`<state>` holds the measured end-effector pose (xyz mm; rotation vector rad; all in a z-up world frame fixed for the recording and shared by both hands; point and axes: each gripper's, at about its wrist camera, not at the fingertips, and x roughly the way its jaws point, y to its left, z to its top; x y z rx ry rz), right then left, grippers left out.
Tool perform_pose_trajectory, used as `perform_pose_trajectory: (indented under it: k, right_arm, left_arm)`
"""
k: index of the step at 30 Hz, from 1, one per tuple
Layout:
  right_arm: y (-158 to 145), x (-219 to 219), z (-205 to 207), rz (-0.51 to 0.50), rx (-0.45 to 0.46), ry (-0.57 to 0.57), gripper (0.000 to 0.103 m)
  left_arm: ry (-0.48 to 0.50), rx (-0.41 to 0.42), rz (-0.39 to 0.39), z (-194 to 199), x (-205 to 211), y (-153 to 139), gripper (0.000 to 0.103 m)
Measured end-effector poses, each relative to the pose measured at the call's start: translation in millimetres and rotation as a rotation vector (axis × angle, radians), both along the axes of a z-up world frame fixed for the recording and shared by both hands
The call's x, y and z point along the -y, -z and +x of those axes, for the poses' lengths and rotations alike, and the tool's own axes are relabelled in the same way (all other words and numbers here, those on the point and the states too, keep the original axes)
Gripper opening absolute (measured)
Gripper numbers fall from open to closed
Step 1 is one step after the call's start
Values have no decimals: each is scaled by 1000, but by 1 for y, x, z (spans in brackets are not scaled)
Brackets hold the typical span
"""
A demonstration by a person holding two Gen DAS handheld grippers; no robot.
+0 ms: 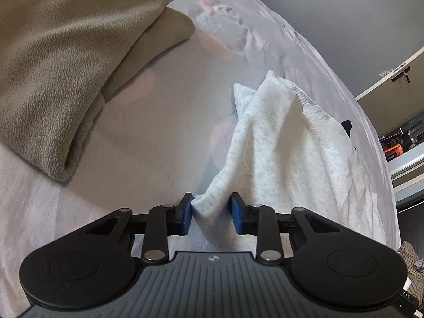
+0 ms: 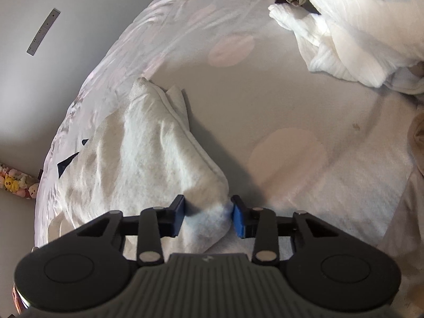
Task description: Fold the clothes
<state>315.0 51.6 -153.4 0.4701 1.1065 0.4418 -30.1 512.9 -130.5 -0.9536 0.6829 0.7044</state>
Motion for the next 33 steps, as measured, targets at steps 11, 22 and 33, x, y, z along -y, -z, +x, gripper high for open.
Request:
perform_pose_trajectory:
  k: [11,22,33]
  right_arm:
    - [-1,-14,0,-162,27,-42,32]
    - [8,-8,-5,-97,-38,-39,63]
    - [16,-27,-1,-100,-73,-114,103]
  left_arm:
    - [130,-233,198,25,19,-8,10]
    - [64,-230,222,11,24,0,50]
    - [90,-198,220,10,27,6,62]
